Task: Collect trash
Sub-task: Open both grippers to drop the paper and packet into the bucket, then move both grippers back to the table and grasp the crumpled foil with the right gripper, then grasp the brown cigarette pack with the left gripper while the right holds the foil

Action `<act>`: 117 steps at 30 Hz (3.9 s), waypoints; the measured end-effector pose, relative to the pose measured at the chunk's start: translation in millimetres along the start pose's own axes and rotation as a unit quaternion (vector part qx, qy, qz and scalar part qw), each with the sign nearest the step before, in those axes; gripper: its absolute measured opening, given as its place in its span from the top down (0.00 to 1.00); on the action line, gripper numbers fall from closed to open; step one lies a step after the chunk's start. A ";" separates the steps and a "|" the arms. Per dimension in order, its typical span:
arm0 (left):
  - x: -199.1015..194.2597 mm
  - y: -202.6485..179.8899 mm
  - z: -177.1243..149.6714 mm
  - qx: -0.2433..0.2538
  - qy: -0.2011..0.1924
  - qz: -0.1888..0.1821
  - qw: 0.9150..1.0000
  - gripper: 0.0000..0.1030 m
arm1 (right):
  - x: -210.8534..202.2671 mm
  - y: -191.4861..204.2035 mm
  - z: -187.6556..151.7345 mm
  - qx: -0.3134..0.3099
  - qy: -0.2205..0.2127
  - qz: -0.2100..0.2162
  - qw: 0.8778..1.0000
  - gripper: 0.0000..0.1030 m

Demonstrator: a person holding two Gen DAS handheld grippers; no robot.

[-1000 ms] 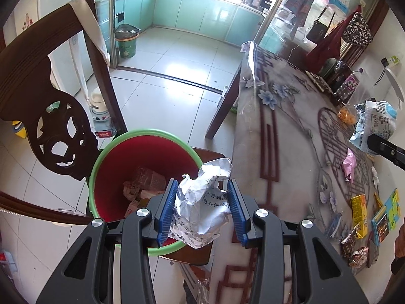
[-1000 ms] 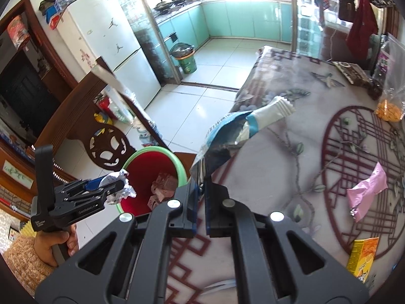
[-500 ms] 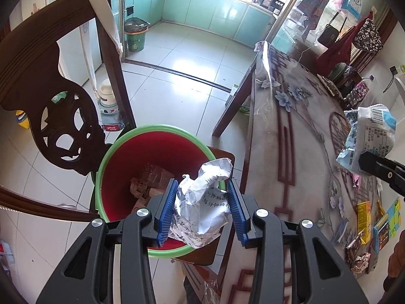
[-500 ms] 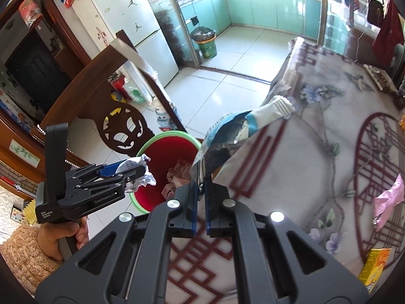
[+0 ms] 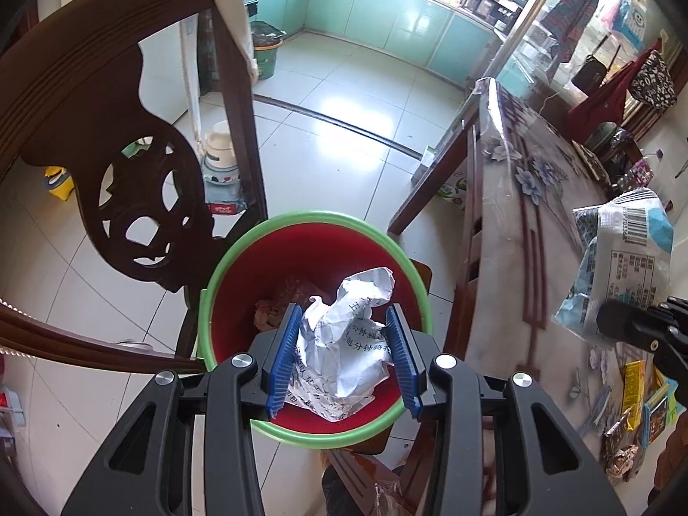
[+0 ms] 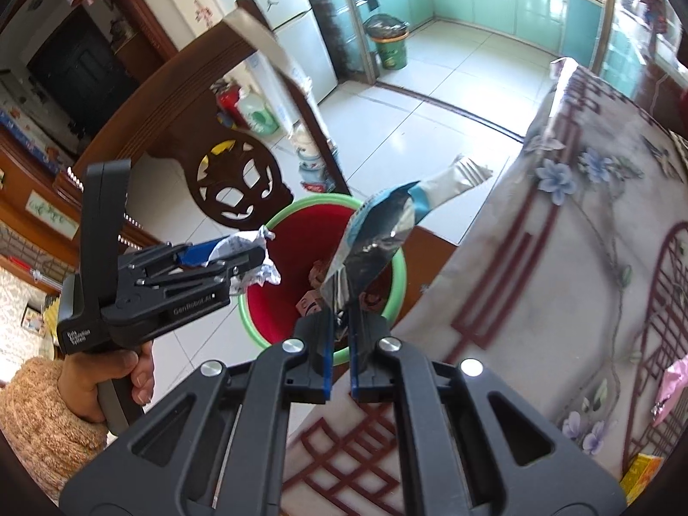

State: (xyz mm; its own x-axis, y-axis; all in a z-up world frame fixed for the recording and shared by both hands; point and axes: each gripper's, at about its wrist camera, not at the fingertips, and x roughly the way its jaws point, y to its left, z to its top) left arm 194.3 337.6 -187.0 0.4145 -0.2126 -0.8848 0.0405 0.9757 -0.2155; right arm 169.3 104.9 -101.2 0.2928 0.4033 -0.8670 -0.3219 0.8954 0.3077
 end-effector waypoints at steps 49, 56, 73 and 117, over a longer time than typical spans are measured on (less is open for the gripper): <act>-20.5 -207.9 -46.7 0.168 -0.012 -0.083 0.982 0.27 | -160.5 -223.1 -180.8 0.194 -0.023 -0.169 0.966 0.42; -30.0 -274.5 -100.6 0.185 0.004 -0.095 0.978 0.27 | -187.1 -258.0 -243.3 0.205 -0.011 -0.167 0.964 0.35; -40.0 -397.8 -177.6 0.250 0.038 -0.142 0.957 0.27 | -166.3 -242.3 -355.2 0.152 0.079 -0.077 0.982 0.20; 30.5 -454.9 -227.7 0.338 0.148 -0.121 0.922 0.53 | -227.3 -321.8 -312.2 0.278 -0.080 -0.086 0.954 0.63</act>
State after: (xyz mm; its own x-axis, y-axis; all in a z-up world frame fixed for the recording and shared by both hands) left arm -18.5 -124.9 -210.0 0.0572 -0.3370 -0.9398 0.6972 0.6872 -0.2040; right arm -74.8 -333.9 -125.6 0.4453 0.2264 -0.8663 0.2562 0.8949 0.3655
